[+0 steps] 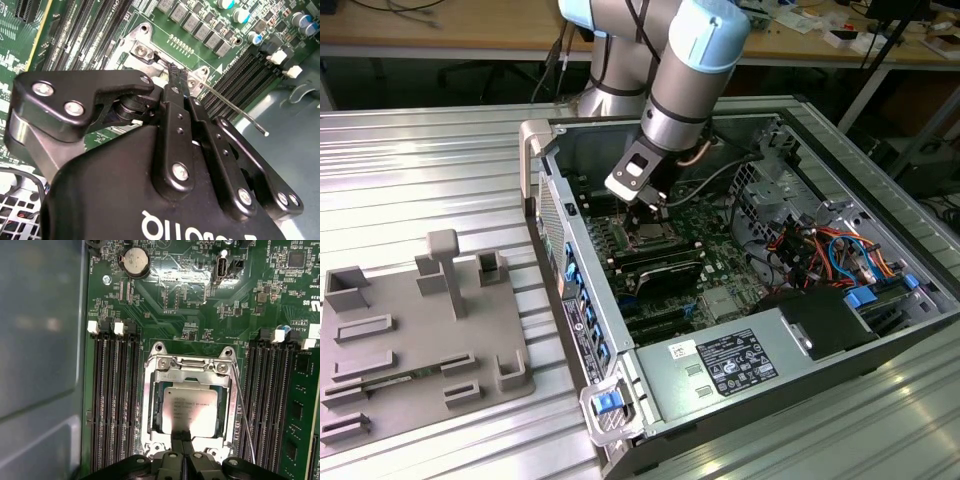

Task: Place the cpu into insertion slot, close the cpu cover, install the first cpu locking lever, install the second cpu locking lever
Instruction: 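Close the cpu cover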

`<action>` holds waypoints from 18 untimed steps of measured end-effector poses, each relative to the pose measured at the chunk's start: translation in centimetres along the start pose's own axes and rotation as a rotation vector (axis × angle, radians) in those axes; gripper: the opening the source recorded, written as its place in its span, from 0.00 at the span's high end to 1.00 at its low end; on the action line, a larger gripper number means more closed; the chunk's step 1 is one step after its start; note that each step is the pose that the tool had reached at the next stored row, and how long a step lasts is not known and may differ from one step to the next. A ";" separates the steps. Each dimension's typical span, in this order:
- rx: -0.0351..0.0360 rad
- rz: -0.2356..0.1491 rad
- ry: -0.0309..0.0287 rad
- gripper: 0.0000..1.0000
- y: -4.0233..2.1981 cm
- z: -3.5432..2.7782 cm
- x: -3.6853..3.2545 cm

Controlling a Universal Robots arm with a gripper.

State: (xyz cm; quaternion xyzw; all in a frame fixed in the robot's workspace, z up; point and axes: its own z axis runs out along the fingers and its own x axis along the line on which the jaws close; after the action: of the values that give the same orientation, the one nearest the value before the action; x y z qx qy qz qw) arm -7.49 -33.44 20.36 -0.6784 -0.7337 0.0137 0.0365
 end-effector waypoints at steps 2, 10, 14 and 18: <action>0.0003 0.000 0.0000 0.89 0.00 0.21 0.00; -0.0014 0.000 0.0028 0.89 -0.03 -0.63 0.07; -0.0007 0.000 0.0024 0.89 -0.09 -1.40 0.10; -0.0001 -0.009 0.0026 0.89 -0.07 -0.65 -0.10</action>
State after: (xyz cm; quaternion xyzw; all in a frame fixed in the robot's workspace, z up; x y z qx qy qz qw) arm -7.50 -33.57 21.00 -0.6750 -0.7368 0.0126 0.0374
